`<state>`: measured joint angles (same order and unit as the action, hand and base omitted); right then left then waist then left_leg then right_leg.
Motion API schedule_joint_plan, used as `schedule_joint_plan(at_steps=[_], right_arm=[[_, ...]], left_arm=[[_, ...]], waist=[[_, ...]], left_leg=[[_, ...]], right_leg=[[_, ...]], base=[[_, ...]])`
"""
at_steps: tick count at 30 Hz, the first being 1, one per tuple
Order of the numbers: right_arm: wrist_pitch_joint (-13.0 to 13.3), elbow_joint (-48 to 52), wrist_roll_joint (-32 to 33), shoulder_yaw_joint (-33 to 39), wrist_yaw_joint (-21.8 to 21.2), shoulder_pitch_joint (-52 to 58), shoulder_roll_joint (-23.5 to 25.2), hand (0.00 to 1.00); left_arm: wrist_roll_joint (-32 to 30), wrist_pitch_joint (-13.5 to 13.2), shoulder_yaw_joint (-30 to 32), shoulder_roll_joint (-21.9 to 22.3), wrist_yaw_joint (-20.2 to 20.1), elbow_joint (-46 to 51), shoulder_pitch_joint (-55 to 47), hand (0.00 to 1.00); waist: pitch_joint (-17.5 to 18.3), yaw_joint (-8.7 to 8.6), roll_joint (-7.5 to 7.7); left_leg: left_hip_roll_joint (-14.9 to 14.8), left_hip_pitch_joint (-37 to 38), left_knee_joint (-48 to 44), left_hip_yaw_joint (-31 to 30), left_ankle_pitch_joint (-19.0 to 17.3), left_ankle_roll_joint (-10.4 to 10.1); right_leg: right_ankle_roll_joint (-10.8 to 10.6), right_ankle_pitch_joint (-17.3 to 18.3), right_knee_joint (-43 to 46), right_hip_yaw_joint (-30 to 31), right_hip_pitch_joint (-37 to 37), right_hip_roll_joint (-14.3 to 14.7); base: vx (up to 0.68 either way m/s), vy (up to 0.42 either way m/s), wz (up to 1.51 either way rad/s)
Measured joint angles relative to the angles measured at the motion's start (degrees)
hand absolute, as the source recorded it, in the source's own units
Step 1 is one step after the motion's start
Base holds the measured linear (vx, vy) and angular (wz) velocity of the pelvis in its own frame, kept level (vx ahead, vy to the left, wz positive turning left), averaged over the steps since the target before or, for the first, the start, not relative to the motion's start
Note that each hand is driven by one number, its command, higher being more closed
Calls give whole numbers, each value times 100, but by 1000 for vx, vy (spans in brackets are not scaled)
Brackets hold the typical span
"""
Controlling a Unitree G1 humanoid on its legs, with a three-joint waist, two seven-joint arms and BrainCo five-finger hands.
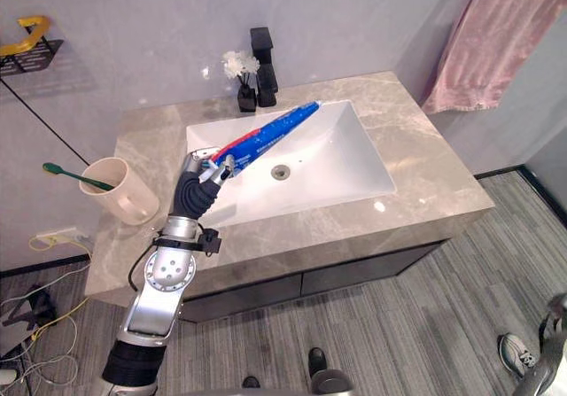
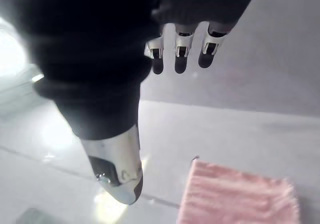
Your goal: Organize washtable
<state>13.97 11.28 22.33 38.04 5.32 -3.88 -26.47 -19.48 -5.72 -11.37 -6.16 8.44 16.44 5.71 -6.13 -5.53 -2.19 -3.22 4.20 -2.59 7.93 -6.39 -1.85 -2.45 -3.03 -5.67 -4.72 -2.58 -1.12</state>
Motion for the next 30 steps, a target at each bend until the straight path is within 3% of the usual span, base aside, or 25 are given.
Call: schedule_joint_plan(at_steps=[6,12,30], right_arm=[[92,132,619,-1107,-460,-466,-102,0],[74,133,1041,-1789,-569,-599,-73,0],[-198,141,1561,-3308,-686,-600,1328,0]], left_arm=[[209,-34,-261,-86,-88,1,-5,100],[353,-34,-301,-87,-77,1,-5,100],[606,-12,-635,-11,173,0,25,100]], waist=[[109,155,-4],[116,181,-5],[292,317,25]], left_leg=[[38,-73,-47,-183,6,6],[109,-68,-51,-331,31,44],[181,-101,57,-567,178,106]], right_leg=[[0,1,0,-180,-36,-49],[-3,3,-1,-328,-106,-119],[-1,1,-3,-596,-139,-186]], base=[[-17,3,16],[-22,14,13],[-28,-1,8]])
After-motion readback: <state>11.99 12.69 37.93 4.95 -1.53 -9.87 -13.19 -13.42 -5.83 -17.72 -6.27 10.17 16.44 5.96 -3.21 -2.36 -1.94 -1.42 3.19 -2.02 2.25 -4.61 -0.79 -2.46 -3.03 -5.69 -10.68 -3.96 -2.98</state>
